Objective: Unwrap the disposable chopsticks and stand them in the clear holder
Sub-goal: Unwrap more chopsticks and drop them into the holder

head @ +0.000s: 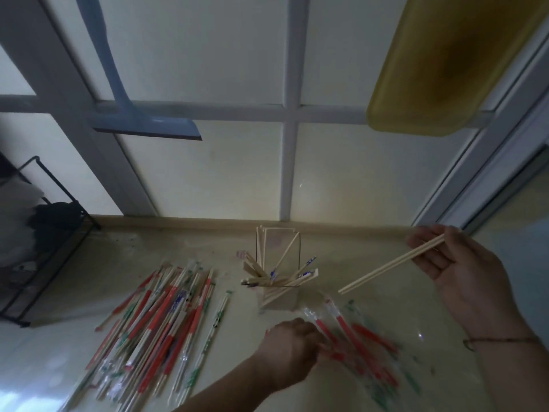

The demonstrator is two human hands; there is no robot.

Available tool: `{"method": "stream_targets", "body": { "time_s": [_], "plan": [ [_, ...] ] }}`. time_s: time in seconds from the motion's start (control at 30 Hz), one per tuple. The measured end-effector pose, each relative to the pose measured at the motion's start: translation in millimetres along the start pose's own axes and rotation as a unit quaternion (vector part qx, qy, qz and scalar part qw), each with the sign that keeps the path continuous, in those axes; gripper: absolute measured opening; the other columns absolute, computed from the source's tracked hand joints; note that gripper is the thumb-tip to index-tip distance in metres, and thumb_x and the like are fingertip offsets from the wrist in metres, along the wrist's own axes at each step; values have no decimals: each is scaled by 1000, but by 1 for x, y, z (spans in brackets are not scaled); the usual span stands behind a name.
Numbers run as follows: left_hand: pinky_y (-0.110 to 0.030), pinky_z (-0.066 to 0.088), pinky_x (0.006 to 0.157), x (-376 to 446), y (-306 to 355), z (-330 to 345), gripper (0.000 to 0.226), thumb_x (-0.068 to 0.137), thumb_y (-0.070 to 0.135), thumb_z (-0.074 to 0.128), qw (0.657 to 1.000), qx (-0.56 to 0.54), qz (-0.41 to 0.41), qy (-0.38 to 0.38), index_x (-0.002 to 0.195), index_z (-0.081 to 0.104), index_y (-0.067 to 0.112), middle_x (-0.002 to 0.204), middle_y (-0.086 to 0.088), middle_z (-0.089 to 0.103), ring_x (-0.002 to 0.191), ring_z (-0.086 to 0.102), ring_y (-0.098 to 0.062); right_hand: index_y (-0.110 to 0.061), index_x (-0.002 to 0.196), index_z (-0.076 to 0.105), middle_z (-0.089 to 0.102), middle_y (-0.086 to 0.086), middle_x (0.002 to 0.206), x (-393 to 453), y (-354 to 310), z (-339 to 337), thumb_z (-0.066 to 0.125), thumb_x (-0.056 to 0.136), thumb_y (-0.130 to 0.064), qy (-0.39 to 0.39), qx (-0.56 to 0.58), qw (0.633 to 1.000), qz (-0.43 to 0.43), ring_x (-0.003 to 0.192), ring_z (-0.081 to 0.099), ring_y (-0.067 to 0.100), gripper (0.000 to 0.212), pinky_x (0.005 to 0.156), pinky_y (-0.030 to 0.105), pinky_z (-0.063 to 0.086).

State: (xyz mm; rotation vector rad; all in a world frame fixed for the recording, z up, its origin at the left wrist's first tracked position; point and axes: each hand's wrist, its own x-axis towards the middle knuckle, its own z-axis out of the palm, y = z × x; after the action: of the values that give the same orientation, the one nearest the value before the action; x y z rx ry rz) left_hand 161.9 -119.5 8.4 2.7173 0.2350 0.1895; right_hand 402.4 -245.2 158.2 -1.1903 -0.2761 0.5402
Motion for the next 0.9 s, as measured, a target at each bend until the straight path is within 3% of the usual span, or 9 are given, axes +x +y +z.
{"method": "stream_targets", "body": {
  "time_s": [0.1, 0.17, 0.23, 0.33, 0.43, 0.53, 0.63, 0.77, 0.9],
  "plan": [
    [-50, 44, 99, 9, 15, -20, 20, 87, 28, 59, 967, 163, 154, 121, 105, 67, 22, 120, -3, 63, 115, 55, -30, -8, 93, 63, 75, 7, 90, 5, 3, -8, 45, 100, -22, -1, -8, 1000, -11, 89, 73, 22, 23, 80, 32, 59],
    [-62, 29, 109, 25, 19, -44, 29, 90, 31, 59, 937, 286, 169, 104, 117, 66, 25, 139, -8, 54, 136, 40, -38, -10, 93, 64, 75, 6, 89, 7, 6, -9, 50, 93, -27, 2, -6, 1000, -12, 88, 73, 22, 22, 80, 32, 59],
    [-67, 24, 110, 46, 11, -61, 32, 91, 31, 59, 917, 355, 169, 69, 123, 63, 25, 139, -10, 53, 136, 40, -39, -13, 88, 67, 75, 2, 85, 11, 12, -13, 51, 92, -28, 21, 5, 999, -23, 86, 73, 19, 22, 78, 30, 60],
    [-62, 33, 109, 65, -9, -81, 29, 87, 28, 63, 913, 370, 159, 57, 115, 66, 23, 123, -9, 60, 111, 57, -30, -21, 86, 63, 74, -3, 84, 20, 16, -24, 57, 88, -39, 75, 43, 995, -54, 86, 72, 14, 19, 75, 27, 59],
    [-57, 40, 104, 71, -26, -93, 27, 80, 28, 73, 912, 389, 122, 49, 105, 70, 19, 114, -9, 62, 106, 56, -30, -21, 86, 59, 72, -3, 81, 26, 23, -24, 60, 82, -46, 92, 22, 992, -78, 82, 72, 12, 26, 77, 28, 59],
    [-52, 42, 101, 67, -39, -101, 18, 78, 27, 72, 921, 373, 64, 90, 93, 72, 18, 106, -7, 64, 102, 57, -29, -16, 85, 57, 72, -4, 74, 18, 37, 5, 47, 98, -30, 62, -42, 991, -114, 73, 72, 10, 22, 76, 28, 60],
    [-51, 43, 99, 55, -55, -110, 20, 77, 29, 73, 928, 347, 12, 137, 94, 71, 19, 102, -6, 66, 97, 60, -27, -20, 82, 61, 73, 2, 78, 0, 52, 44, 52, 92, -34, 25, -66, 984, -161, 73, 73, 20, 20, 69, 28, 60],
    [-37, 45, 79, 43, -75, -122, 9, 80, 28, 66, 940, 292, -1, 177, 82, 70, 20, 87, -1, 65, 78, 60, -24, -17, 86, 64, 73, 6, 82, -19, 72, 86, 50, 97, -20, -45, -108, 971, -210, 75, 73, 25, 18, 68, 31, 60],
    [-36, 47, 68, 36, -85, -122, 7, 81, 26, 64, 954, 225, -7, 199, 79, 66, 20, 87, 3, 63, 75, 57, -22, -14, 85, 66, 72, -7, 82, -24, 103, 113, 51, 97, -26, -129, -233, 937, -225, 77, 70, 8, 22, 72, 19, 54]
  ]
}}
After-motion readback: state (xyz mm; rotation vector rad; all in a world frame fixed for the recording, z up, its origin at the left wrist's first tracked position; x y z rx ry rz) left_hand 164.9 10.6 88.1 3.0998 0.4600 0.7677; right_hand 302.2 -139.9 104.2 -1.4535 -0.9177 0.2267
